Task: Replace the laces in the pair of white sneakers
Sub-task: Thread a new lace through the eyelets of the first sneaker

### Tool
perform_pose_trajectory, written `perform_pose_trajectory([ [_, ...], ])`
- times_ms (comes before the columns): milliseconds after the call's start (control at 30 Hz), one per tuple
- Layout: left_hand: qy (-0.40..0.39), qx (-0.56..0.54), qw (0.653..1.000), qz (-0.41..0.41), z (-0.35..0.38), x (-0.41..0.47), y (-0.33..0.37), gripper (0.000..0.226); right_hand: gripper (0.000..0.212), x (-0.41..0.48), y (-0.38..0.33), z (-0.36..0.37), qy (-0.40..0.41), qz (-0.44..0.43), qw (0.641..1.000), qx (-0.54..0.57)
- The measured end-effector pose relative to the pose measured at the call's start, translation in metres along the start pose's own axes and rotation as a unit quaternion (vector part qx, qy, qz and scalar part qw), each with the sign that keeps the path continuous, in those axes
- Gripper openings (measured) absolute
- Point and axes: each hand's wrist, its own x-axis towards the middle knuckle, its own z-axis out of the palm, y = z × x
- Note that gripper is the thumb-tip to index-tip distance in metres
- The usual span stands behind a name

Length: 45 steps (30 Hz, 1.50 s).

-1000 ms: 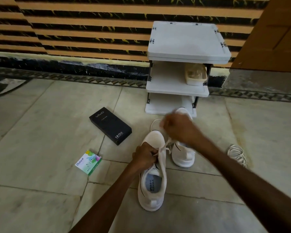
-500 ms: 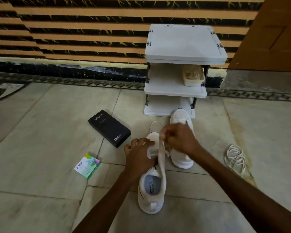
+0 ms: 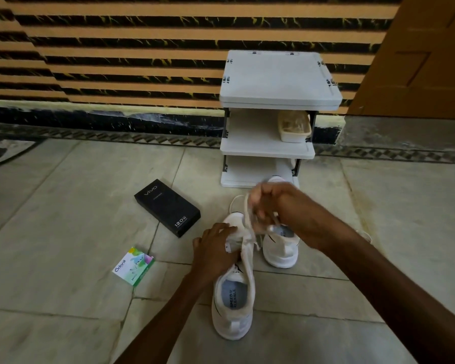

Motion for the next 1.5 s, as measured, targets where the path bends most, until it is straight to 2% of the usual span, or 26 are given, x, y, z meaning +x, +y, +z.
perform_pose_trajectory([
  [33,-0.011,-0.019,1.000,-0.001,-0.003,0.002,-0.001,0.064,0.022,-0.003,0.011,-0.001,-0.024,0.050,0.993,-0.104],
  [67,-0.021,-0.039,0.999,-0.002,-0.006,0.004,-0.002,0.062,0.020,-0.006,0.024,-0.001,-0.054,0.080,0.962,-0.257],
  [133,-0.035,-0.069,0.997,-0.002,-0.012,0.007,-0.004,0.060,0.019,-0.009,0.055,0.005,-0.090,0.094,0.842,-0.523],
  [167,-0.038,-0.080,0.996,0.000,-0.013,0.008,-0.004,0.059,0.025,-0.012,0.069,0.012,-0.084,0.107,0.795,-0.591],
  [200,-0.040,-0.092,0.995,0.004,-0.014,0.008,-0.004,0.058,0.029,-0.016,0.082,0.020,-0.090,0.127,0.767,-0.623],
  [267,-0.036,-0.121,0.992,0.007,-0.013,0.007,-0.004,0.056,0.031,-0.019,0.104,0.033,-0.143,0.147,0.739,-0.641],
  [333,-0.026,-0.141,0.990,-0.006,-0.011,0.005,-0.002,0.055,0.030,-0.018,0.118,0.037,-0.180,0.144,0.741,-0.631],
  [367,-0.019,-0.148,0.989,-0.014,-0.009,0.004,-0.001,0.054,0.030,-0.016,0.121,0.035,-0.167,0.135,0.757,-0.617],
  [500,0.002,-0.157,0.987,-0.042,-0.005,0.000,-0.002,0.052,0.025,0.001,0.112,0.023,-0.003,0.064,0.845,-0.531],
  [600,0.008,-0.146,0.988,-0.048,-0.005,-0.002,-0.002,0.051,0.019,0.020,0.104,0.015,0.087,0.037,0.865,-0.492],
  [700,0.008,-0.143,0.988,-0.052,-0.007,-0.005,-0.005,0.052,0.018,0.048,0.099,0.015,0.086,0.026,0.865,-0.494],
  [767,0.004,-0.157,0.986,-0.053,-0.010,-0.006,-0.005,0.052,0.030,0.068,0.097,0.016,0.047,0.032,0.858,-0.511],
  [833,0.006,-0.162,0.985,-0.056,-0.013,-0.007,-0.003,0.052,0.039,0.086,0.100,0.019,-0.001,0.040,0.824,-0.566],
  [900,0.013,-0.150,0.987,-0.061,-0.015,-0.007,-0.001,0.053,0.037,0.099,0.107,0.025,-0.033,0.039,0.776,-0.629],
  [967,0.015,-0.146,0.987,-0.063,-0.015,-0.006,-0.002,0.053,0.030,0.107,0.118,0.030,-0.031,0.041,0.741,-0.670],
  [1067,0.011,-0.154,0.986,-0.069,-0.016,-0.005,-0.004,0.053,0.025,0.114,0.129,0.036,-0.012,0.047,0.715,-0.697],
  [1300,0.027,-0.152,0.985,-0.078,-0.012,-0.007,-0.002,0.051,0.024,0.109,0.140,0.031,0.012,0.062,0.715,-0.697],
  [1500,0.060,-0.150,0.983,-0.092,-0.005,-0.009,0.003,0.048,0.025,0.099,0.143,0.013,0.049,0.083,0.757,-0.647],
])
